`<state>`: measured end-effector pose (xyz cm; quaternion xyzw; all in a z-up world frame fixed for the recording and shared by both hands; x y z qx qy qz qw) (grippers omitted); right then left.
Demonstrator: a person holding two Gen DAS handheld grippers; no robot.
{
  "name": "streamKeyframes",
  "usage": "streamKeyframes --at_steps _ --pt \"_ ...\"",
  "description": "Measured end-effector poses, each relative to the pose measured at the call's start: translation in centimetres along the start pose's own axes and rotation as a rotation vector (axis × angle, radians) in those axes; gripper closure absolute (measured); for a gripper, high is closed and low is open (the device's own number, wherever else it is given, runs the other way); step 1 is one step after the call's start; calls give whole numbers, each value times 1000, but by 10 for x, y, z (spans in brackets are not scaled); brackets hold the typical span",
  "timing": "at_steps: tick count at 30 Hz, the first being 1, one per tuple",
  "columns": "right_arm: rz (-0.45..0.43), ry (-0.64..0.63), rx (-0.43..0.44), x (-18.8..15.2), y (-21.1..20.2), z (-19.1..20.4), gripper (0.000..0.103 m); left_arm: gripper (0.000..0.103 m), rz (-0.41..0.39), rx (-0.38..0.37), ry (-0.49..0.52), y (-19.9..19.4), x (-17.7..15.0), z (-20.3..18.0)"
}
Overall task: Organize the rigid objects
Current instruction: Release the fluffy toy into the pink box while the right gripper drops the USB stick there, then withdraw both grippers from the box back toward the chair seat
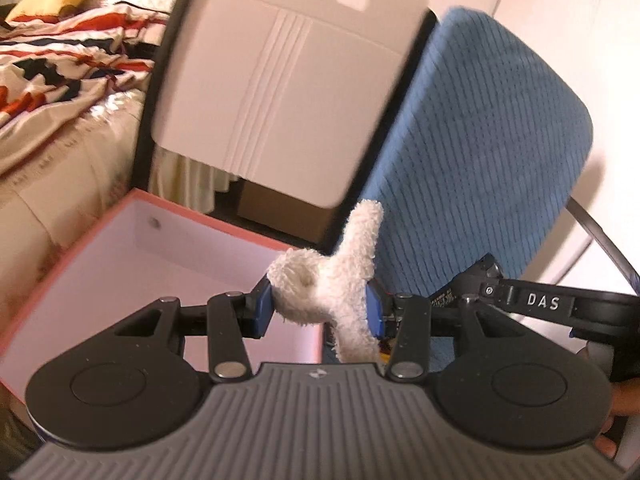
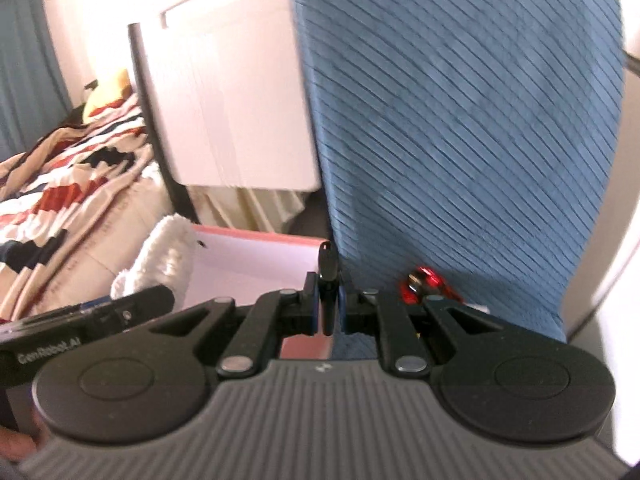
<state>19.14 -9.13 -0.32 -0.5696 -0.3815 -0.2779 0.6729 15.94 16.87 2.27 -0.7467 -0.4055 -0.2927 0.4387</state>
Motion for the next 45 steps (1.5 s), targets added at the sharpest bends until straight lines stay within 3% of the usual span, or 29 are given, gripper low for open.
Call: streamKeyframes --at_steps 10,21,32,35,40,45 --pt "-15 -99 91 16 12 81 90 52 -18 88 -32 -31 14 63" --pt "119 -173 129 -35 57 135 90 52 73 153 -109 -21 -31 131" --pt "232 -185 108 -75 87 136 90 47 156 166 -123 1 -60 141" --pt "224 -178 112 -72 84 132 89 35 153 185 -110 -1 -57 136" --pt "182 -158 122 -57 70 123 89 31 119 185 -80 -14 -41 114" --pt "113 -143 137 -38 45 109 89 21 73 195 -36 -30 -24 84"
Point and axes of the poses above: each gripper's, at about its wrist camera, not at the fingertips, and y roughly the way its jaws point, z to its left, x to its top, the point moved 1 cm from there along y, roughly the way its jaws point, and after that the axes turned 12 degrees about -x, right-handed, at the moved point
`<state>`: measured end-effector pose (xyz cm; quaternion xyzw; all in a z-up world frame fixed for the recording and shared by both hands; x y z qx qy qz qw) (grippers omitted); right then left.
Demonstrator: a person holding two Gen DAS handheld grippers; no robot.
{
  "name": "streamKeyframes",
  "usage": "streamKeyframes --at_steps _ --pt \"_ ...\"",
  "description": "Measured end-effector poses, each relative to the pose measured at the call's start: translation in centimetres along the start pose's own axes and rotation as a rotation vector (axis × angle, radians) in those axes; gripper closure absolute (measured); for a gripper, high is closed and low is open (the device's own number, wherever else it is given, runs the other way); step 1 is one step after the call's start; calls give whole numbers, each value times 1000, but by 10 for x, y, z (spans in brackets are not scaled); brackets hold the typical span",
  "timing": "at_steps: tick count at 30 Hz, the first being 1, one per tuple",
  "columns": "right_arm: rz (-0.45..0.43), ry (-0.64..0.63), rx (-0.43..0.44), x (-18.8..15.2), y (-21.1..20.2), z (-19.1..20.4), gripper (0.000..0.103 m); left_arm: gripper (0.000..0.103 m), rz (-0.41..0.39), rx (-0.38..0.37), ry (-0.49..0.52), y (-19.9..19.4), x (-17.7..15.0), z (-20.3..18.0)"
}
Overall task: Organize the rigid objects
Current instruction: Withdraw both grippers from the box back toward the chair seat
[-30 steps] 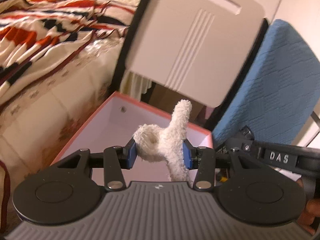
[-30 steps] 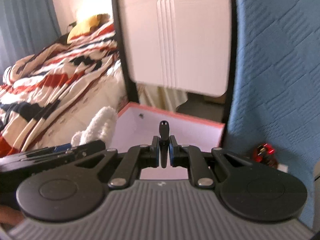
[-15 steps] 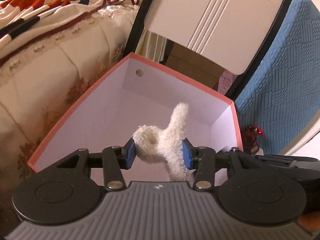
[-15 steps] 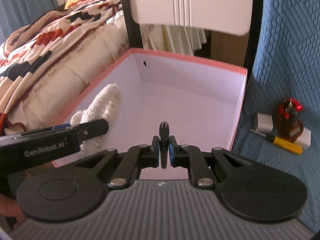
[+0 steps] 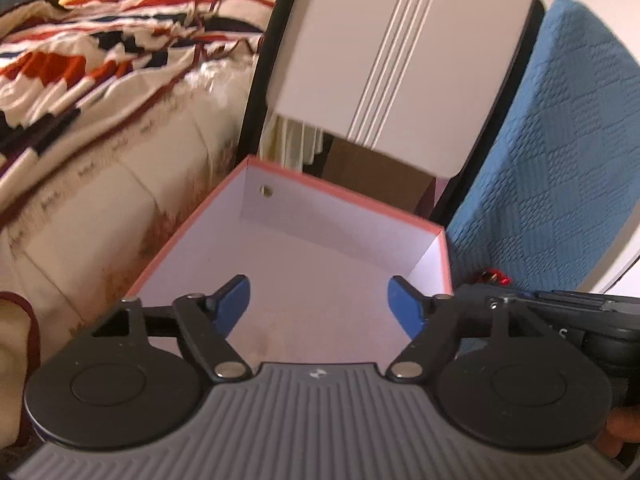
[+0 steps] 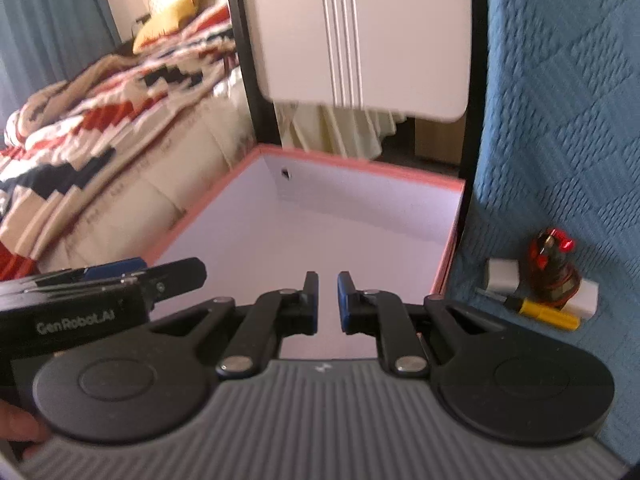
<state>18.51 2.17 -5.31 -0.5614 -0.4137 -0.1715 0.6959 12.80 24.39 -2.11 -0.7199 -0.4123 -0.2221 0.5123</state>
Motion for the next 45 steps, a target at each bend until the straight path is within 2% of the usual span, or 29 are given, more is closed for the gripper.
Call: streamKeyframes --at_steps 7,10,15,27,36,42,45 --pt "-86 14 6 6 -44 -25 89 15 -35 -6 34 -21 5 -39" --pt "-117 16 2 4 -60 -35 89 9 -43 -6 53 -25 1 -57" --pt "-176 -18 -52 -6 -84 -50 90 8 -34 -13 77 -27 -12 -82" --pt "-176 71 -58 -50 -111 -104 90 6 -28 -62 126 -31 -44 -137" --pt "-163 99 -149 -90 -121 -138 90 6 24 -109 114 -19 -69 -173" --pt "-156 140 -177 -105 -127 -161 90 1 84 -148 120 -30 -67 -204" --pt "-153 160 -195 -110 -126 -173 90 0 103 -144 133 -43 -59 -219"
Point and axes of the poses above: each gripper's, at about its wrist camera, not at the fingertips, and y roughly the way its jaws point, z to its left, x to its top, the point moved 1 cm from there along y, roughly the way its jaws point, and after that the axes turned 12 degrees about -x, right-handed, at the moved point
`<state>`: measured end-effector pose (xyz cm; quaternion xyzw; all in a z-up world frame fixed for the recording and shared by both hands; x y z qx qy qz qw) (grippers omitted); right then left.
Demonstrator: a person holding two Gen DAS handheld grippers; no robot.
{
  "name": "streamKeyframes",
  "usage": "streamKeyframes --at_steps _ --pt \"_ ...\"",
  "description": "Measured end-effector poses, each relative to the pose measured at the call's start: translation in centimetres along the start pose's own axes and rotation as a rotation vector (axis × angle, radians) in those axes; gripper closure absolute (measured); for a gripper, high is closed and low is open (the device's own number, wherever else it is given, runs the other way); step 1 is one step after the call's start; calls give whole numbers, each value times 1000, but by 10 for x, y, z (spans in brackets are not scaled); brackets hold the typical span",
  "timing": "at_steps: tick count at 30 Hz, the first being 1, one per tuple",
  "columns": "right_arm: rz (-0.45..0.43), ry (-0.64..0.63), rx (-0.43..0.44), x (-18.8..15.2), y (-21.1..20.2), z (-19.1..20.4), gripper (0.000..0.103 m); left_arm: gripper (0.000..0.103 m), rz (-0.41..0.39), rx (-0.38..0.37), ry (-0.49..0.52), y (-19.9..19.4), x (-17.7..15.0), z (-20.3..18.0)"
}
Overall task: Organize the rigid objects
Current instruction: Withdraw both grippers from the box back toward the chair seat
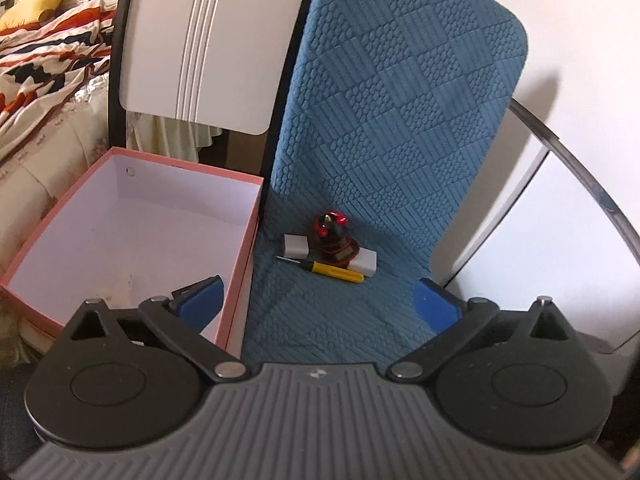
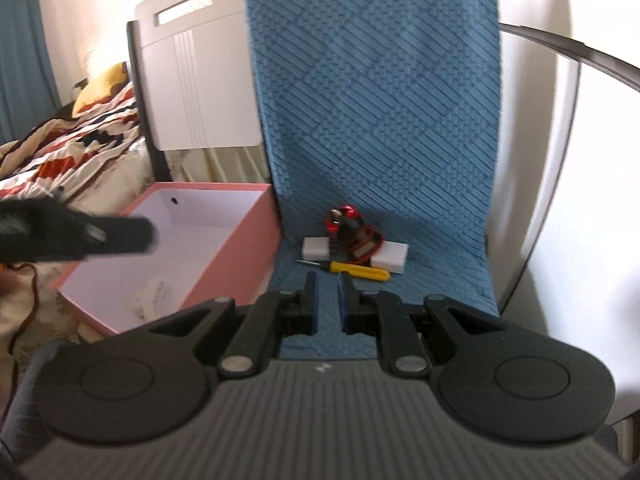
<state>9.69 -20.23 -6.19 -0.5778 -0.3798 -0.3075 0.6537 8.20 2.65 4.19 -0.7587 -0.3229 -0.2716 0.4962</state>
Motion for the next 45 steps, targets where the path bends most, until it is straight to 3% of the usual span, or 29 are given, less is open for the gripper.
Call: streamKeyframes --at_steps 9,13,17,22,28,31,34,37,45 --pt "20 69 -44 -11 13 -31 89 0 42 48 -23 -44 24 -34" --pt "33 81 -54 -15 20 -37 89 0 117 1 -47 -50 27 -47" --pt "62 93 -48 -19 28 -38 89 0 136 -4 -18 -49 23 -61" --pt "77 81 -48 -24 32 -36 89 0 203 -45 -97 -36 19 -56" --pt "93 79 -60 -28 44 -38 89 0 164 -5 -77 -26 16 -47" --pt "104 90 -71 -30 54 -42 89 0 127 -5 -34 -14 12 -41" --pt "114 98 -86 -31 63 -46 89 0 72 47 50 1 5 -32" --pt "118 107 -89 -31 74 -52 89 0 45 85 112 20 -5 -23" --pt "152 169 -79 -28 114 -68 89 0 21 87 219 82 -33 -13"
Point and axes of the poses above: each gripper's, at about its wrist camera, not at the fingertips, and y roughly the way its jaws point, z to its left, x to its top, the point moved 1 cm from there along y, roughly the way its jaws point, and after that the axes turned 12 degrees about -x, right-handed, at the moved point
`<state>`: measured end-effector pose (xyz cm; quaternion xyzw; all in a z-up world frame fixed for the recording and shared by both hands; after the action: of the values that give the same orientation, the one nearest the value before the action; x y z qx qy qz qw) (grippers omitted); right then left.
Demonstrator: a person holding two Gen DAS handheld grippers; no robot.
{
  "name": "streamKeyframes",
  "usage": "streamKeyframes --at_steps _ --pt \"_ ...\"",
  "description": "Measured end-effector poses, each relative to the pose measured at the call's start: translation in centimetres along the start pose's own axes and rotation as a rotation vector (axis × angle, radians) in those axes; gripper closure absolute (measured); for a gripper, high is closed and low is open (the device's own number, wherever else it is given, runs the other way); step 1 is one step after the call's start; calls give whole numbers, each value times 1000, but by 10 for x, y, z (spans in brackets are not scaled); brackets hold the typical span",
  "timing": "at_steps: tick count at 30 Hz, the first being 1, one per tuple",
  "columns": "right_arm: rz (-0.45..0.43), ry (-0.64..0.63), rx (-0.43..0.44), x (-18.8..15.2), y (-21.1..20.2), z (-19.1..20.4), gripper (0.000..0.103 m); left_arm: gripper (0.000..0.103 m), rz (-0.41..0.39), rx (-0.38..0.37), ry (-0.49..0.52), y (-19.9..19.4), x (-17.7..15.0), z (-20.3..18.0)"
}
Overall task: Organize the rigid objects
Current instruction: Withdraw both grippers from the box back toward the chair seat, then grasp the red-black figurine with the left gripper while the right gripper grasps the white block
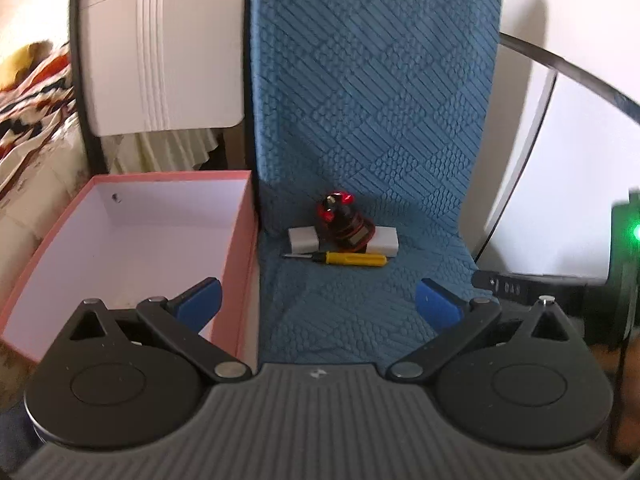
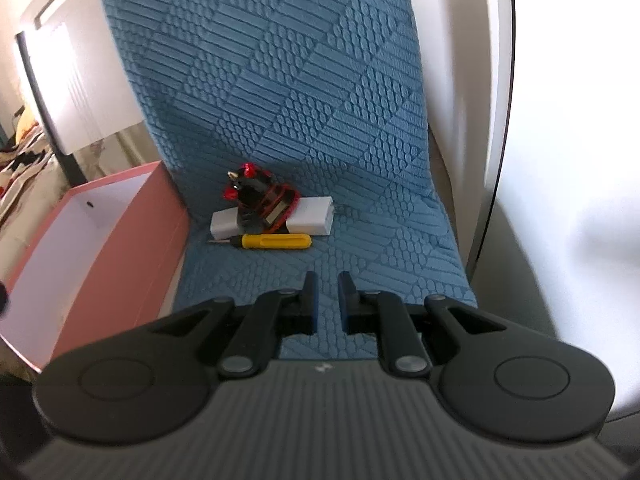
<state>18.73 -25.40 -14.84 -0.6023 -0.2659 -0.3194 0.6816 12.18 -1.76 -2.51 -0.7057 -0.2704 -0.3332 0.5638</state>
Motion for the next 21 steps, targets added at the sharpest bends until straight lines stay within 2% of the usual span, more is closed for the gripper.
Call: streamKeyframes --at_steps 5,8,11,17,21 --pt "12 19 21 8 28 0 88 0 -1 -9 -2 39 -8 -3" --pt "20 27 33 17 46 0 79 0 2 -28 -17 62 -9 -2" --pt "32 16 52 25 64 4 78 0 -4 -53 -45 84 -10 1" --pt "103 26 112 35 110 9 78 0 -28 -29 -80 123 -3 8" --pt "117 16 135 40 134 14 78 3 -45 -39 -147 146 6 20"
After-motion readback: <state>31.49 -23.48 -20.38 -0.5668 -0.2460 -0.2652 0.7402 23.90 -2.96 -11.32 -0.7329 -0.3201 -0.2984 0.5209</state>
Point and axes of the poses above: each gripper's, at about its wrist camera, not at the fingertips, and y roughly the way its jaws point, z to its left, x to its top, the point moved 1 cm from there along y, roughly the way its jaws point, and after that the axes turned 12 degrees about -x, right-handed, at the moved point
